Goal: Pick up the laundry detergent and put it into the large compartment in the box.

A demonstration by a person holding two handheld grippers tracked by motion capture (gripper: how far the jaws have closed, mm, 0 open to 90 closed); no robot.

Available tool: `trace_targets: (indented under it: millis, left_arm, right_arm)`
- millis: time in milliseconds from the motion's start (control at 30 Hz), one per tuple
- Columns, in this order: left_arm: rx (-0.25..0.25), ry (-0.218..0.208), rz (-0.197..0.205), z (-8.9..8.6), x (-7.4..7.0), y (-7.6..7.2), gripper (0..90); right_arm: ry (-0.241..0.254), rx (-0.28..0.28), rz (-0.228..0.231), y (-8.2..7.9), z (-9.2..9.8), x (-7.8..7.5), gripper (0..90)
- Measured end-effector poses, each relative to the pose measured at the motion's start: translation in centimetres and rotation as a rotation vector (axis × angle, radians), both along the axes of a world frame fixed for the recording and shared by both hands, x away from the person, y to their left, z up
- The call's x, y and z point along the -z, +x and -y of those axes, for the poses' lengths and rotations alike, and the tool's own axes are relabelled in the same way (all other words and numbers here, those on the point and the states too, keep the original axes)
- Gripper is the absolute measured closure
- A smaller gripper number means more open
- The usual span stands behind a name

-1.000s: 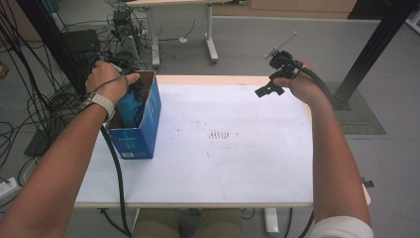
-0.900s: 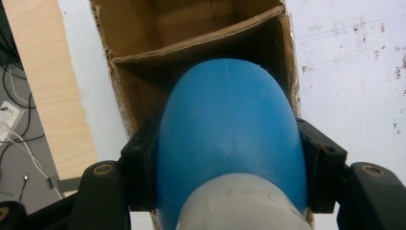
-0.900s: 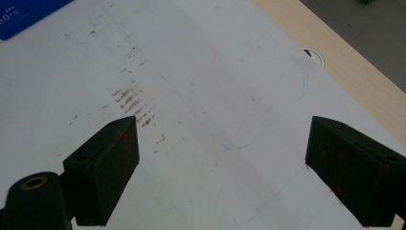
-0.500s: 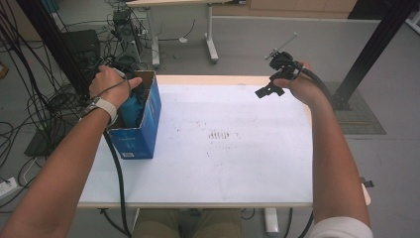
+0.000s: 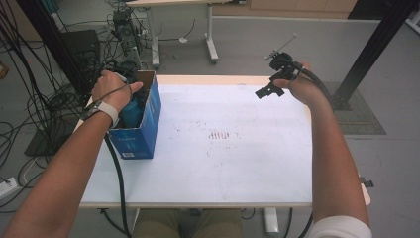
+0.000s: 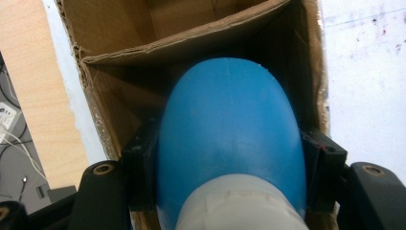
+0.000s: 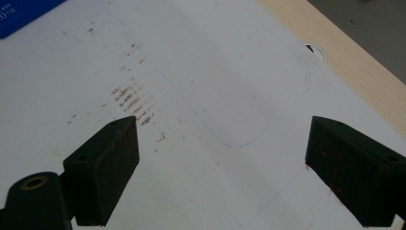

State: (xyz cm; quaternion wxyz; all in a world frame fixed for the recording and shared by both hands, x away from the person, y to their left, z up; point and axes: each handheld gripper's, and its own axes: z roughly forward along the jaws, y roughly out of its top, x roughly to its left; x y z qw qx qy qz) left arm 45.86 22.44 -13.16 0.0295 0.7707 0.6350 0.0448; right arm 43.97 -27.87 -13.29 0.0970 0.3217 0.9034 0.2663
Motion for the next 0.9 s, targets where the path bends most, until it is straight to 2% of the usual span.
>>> trace_targets:
  millis: [500, 900]
  left_arm:
    - [0.004, -0.003, -0.024, -0.1, 1.7, 0.4, 37.4]
    - [0.009, 0.0, -0.022, -0.1, 1.9, 0.4, 37.3]
  right_arm:
    - [0.002, 0.005, -0.003, 0.1, 0.2, 0.1, 11.2]
    - [0.0, 0.009, -0.001, -0.1, 0.3, 0.1, 11.2]
